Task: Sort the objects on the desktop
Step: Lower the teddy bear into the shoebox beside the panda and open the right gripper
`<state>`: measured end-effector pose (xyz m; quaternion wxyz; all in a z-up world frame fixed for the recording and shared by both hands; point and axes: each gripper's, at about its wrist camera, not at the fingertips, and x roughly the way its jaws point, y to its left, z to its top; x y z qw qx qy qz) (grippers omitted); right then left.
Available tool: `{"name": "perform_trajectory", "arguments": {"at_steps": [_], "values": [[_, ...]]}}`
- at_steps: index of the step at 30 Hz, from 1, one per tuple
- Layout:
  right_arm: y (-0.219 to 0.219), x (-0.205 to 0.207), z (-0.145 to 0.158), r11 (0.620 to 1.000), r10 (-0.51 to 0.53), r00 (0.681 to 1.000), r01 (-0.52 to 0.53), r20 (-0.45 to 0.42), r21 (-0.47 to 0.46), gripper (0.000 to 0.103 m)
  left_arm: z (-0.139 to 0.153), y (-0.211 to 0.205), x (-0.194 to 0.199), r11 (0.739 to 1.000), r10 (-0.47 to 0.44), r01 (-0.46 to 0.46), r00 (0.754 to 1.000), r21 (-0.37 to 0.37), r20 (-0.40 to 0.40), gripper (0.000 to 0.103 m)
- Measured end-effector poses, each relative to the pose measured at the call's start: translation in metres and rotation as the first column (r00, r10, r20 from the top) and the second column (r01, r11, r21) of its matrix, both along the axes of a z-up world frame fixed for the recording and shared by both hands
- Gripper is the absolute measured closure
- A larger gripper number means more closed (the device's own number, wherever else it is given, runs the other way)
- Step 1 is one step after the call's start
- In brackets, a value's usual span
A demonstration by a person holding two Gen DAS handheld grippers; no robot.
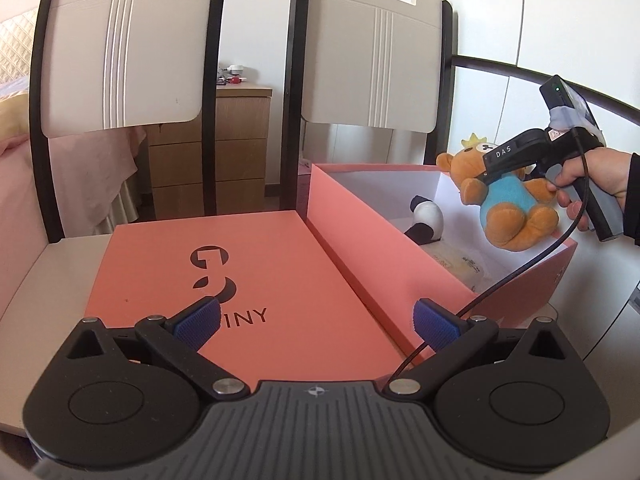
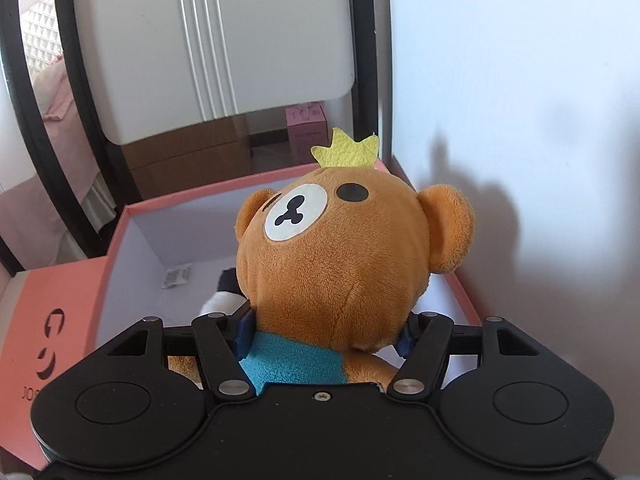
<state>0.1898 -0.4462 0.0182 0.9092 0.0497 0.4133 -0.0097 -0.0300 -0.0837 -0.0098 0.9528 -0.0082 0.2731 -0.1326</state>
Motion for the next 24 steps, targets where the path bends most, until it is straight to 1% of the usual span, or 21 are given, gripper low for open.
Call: {"name": "perform_trajectory", "arguments": {"at_steps": [3, 9, 14, 17, 21, 24], "values": [[-0.006, 0.004, -0.015, 0.999, -0.001, 1.000, 0.001, -0.019, -0.034, 0.038, -0.002, -0.005, 0.002, 1.000, -0.007, 0.007, 1.000, 0.005, -0.010, 0.000], [-0.013, 0.012, -0.042, 0.999, 0.011, 0.997, -0.015, -0.074, -0.050, 0.038, -0.008, -0.012, 0.011, 1.000, -0.006, 0.007, 1.000, 0.022, -0.025, 0.000], [-0.017, 0.019, -0.061, 0.997, 0.016, 0.988, -0.027, -0.151, -0.074, 0.037, -0.010, -0.012, 0.015, 1.000, -0.006, 0.007, 0.999, 0.022, -0.032, 0.000], [-0.017, 0.020, -0.063, 0.998, 0.024, 0.985, -0.035, -0.172, -0.061, 0.036, -0.011, -0.012, 0.016, 1.000, -0.006, 0.007, 0.999, 0.027, -0.034, 0.000], [-0.013, 0.021, -0.064, 0.996, 0.035, 0.979, -0.050, -0.203, -0.072, 0.035, -0.012, -0.009, 0.018, 0.999, 0.005, -0.004, 0.999, 0.033, -0.036, 0.000], [-0.010, 0.017, -0.061, 0.996, 0.035, 0.979, -0.050, -0.203, -0.071, 0.032, -0.012, -0.003, 0.017, 0.999, 0.016, -0.015, 0.999, 0.029, -0.036, 0.000]]}}
